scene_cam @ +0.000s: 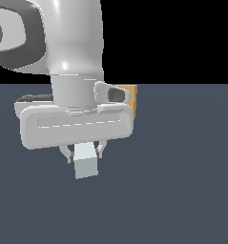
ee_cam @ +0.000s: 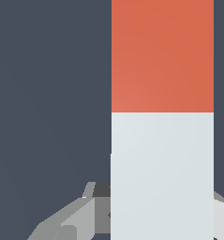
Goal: Insert the peg into the horizontal hole in a box.
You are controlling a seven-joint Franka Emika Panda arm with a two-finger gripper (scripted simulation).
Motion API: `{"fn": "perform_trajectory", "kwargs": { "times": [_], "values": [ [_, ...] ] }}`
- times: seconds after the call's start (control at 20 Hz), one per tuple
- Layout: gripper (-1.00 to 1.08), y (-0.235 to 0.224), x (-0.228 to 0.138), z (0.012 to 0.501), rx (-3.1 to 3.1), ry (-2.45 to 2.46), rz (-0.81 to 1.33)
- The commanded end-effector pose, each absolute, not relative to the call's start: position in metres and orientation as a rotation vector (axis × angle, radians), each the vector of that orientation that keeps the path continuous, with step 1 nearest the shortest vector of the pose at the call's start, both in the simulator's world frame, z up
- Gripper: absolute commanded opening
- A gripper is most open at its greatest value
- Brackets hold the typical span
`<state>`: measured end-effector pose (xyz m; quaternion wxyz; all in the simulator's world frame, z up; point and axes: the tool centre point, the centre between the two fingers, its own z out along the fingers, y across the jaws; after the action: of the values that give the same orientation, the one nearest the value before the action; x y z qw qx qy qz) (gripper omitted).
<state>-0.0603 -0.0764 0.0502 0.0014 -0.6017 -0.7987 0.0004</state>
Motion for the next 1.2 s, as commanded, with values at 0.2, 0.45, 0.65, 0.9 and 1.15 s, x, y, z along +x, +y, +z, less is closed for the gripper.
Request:
{"fn": "perform_trajectory", "kwargs": {
  "times": [0.2, 0.45, 0.65, 0.9, 1.15],
  "values": [
    [-1.00, -0.034, -0.068, 0.063, -2.015, -2.409, -0.001],
    [-1.00, -0.003, -0.072, 0.071, -2.103, -2.333, -0.001],
    [-1.00, 0.022, -0.073, 0.078, -2.170, -2.271, -0.001],
    [-1.00, 0.053, -0.071, 0.086, -2.250, -2.192, -0.001],
    [-1.00, 0.084, -0.067, 0.094, -2.328, -2.110, -0.001]
  ]
}}
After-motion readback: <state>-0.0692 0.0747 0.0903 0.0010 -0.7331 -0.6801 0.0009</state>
